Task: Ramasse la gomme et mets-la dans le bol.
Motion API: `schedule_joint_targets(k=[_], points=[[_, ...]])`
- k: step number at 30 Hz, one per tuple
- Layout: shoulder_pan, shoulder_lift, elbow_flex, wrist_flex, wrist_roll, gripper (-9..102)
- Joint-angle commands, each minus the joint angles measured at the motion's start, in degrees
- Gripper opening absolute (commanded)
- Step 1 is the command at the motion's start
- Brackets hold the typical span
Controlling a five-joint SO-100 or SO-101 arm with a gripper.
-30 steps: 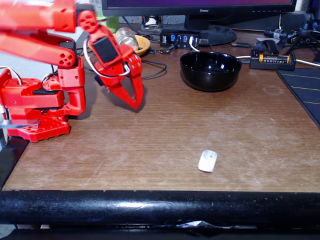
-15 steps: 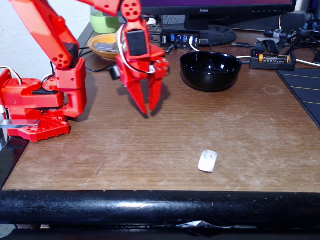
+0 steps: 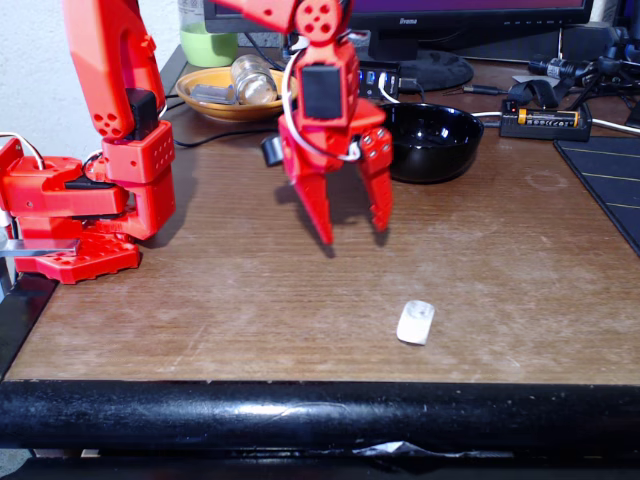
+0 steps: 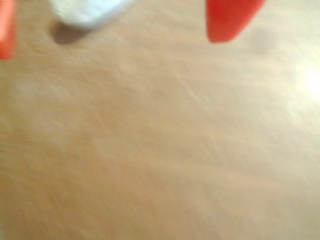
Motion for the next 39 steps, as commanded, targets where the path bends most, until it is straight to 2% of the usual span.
schedule_joint_targets(k=[1,4,19,39], points=[[1.2,-0.1,-9.8,3.8,1.0,23],[1.2,-1.4,-13.0,5.8,1.3,23],[6.5,-9.8,-14.2,0.6,-0.9,25],[7.6,-24.3,-32.1,5.0,-0.2,24]])
